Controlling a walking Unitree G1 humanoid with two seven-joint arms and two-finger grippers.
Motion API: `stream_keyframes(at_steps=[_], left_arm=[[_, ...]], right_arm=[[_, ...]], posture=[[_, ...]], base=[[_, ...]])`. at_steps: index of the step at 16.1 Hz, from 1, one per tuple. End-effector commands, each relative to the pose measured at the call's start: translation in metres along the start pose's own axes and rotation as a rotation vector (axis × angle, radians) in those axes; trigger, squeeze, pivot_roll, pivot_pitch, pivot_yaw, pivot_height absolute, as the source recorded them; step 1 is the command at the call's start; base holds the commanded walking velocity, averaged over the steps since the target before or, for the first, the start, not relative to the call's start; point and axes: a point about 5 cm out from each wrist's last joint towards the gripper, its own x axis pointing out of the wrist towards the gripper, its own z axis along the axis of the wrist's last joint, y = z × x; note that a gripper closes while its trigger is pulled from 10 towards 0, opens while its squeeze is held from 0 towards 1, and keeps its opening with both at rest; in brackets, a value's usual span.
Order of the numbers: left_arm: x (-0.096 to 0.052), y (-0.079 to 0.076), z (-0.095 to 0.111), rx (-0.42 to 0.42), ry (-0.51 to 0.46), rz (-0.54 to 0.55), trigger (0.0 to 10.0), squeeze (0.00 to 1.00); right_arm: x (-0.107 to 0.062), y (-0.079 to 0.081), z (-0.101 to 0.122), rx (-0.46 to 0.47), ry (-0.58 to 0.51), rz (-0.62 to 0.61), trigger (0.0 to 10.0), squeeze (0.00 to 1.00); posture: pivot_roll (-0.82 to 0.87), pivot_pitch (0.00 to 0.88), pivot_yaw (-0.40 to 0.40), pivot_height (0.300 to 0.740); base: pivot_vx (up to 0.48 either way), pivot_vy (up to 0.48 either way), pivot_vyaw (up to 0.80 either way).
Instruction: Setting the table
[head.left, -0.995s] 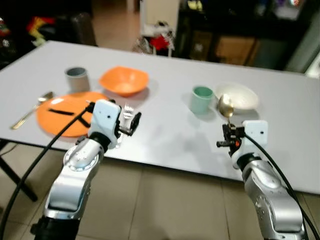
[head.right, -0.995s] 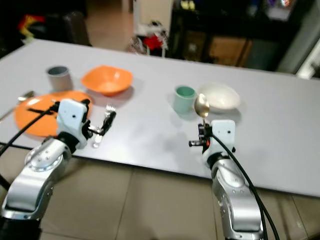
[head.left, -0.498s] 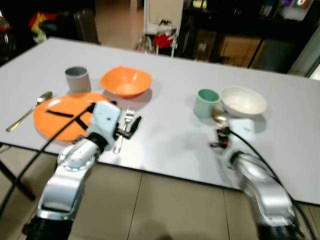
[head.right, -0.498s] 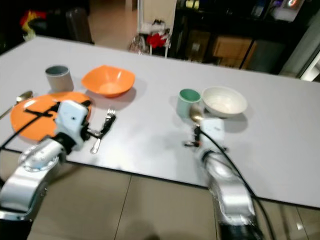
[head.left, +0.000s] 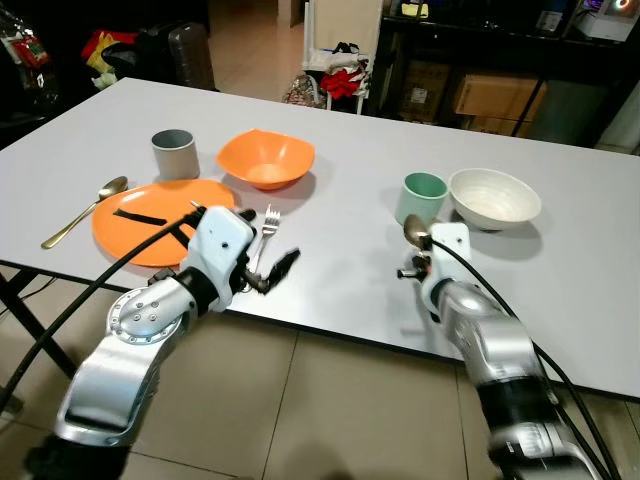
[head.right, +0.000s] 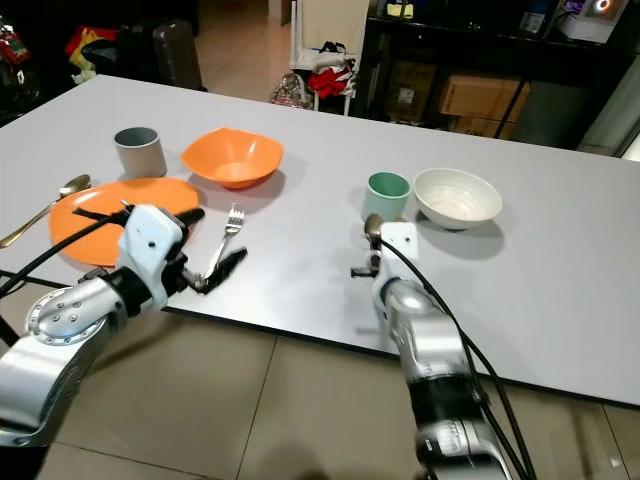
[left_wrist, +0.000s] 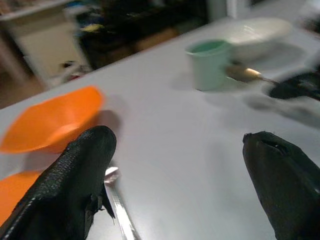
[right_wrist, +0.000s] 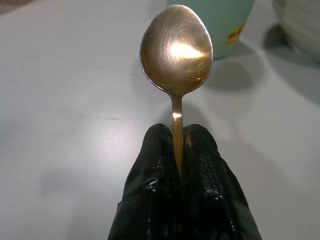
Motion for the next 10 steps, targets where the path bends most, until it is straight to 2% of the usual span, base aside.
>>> stream_keyframes(at_steps=[1, 6, 8, 10], left_arm=[[-0.001, -0.009, 0.002, -0.001, 0.008, -0.084, 10.0, 0.0], [-0.007, -0.015, 0.002, -0.007, 0.036, -0.157, 10.0, 0.0], [-0.008, -0.015, 0.002, -0.007, 0.045, -0.163, 10.0, 0.0], [-0.01, -0.016, 0.001, -0.011, 0.053, -0.166, 10.0, 0.0]], right_arm=[[0.007, -0.001, 0.004, 0.031, 0.002, -0.019, 10.0, 0.0], [0.021, 0.018, 0.004, 0.108, 0.054, 0.013, 10.0, 0.0], [0.023, 0.026, -0.001, 0.127, 0.082, 0.022, 10.0, 0.0], [0.024, 0.028, -0.009, 0.166, 0.113, 0.004, 10.0, 0.0]], posture=[[0.06, 0.0, -0.033, 0.74], [0.08, 0.0, -0.043, 0.74], [0.08, 0.0, -0.051, 0.74], [0.08, 0.0, -0.052, 0.74]], base=[[0.0, 0.0, 0.0], [0.0, 0.0, 0.0], [0.0, 0.0, 0.0], [0.0, 0.0, 0.0]])
